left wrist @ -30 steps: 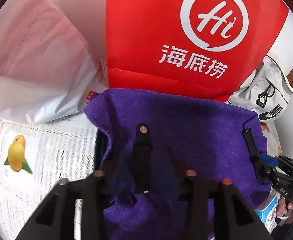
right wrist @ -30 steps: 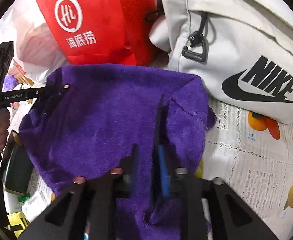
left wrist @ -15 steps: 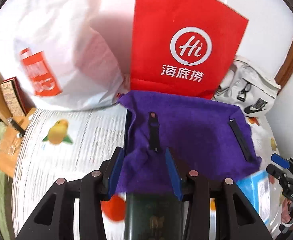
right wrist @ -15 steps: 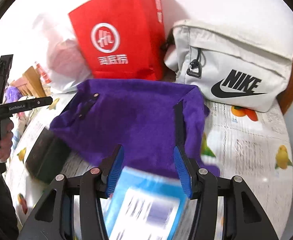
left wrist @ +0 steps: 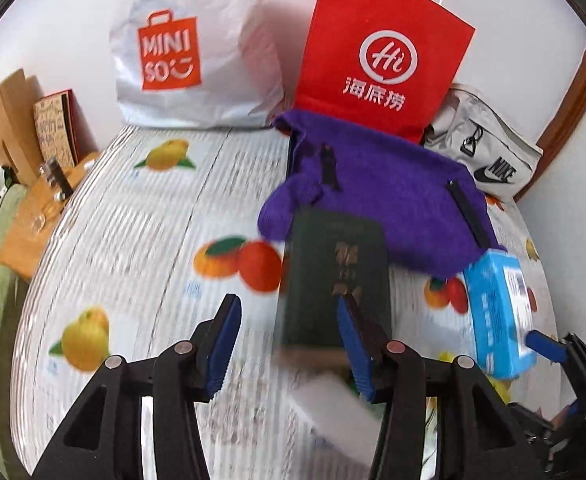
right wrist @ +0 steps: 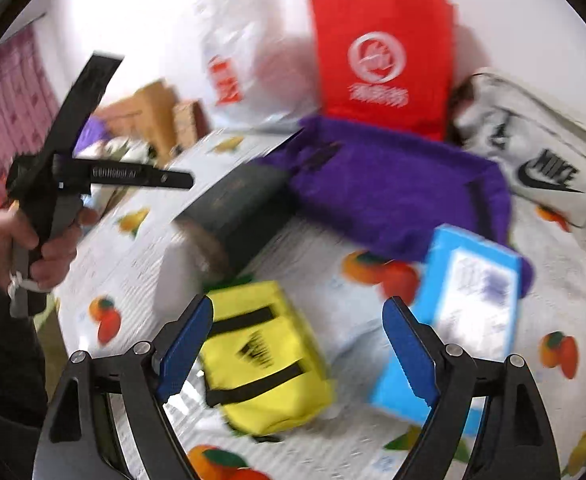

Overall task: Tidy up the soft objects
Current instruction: 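Grasp the yellow Adidas pouch with the right tool while the left tool approaches the white block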

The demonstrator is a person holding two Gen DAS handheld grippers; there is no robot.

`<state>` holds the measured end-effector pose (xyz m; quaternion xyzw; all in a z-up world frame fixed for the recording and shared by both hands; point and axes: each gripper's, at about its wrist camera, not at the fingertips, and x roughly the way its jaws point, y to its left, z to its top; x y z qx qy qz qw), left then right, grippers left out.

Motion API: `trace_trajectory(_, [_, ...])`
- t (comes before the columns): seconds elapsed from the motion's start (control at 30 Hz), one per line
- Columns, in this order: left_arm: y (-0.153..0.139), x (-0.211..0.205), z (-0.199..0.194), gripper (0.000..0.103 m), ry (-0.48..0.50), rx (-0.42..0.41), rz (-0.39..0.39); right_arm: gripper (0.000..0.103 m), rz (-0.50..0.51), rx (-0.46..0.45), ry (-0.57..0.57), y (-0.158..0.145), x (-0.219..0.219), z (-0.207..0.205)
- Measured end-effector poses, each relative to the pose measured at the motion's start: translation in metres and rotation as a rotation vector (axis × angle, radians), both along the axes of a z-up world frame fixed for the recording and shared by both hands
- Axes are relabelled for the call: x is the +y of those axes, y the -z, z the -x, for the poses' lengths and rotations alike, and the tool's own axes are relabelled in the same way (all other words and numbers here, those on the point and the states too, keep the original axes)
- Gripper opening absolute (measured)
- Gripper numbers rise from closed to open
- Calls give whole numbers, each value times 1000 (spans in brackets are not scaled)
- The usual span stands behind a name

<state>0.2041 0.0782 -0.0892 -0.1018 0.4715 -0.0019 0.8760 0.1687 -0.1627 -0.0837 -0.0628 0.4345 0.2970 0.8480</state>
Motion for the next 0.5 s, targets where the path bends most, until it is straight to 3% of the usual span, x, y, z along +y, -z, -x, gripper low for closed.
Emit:
trace_trajectory(0.37, [21, 12, 47, 56, 30, 1, 66, 90, 93, 107, -23, 39, 32, -2])
trace_trajectory(0.5, [29, 18, 52, 56, 31, 10, 83, 86, 69, 129, -4, 40, 30, -6])
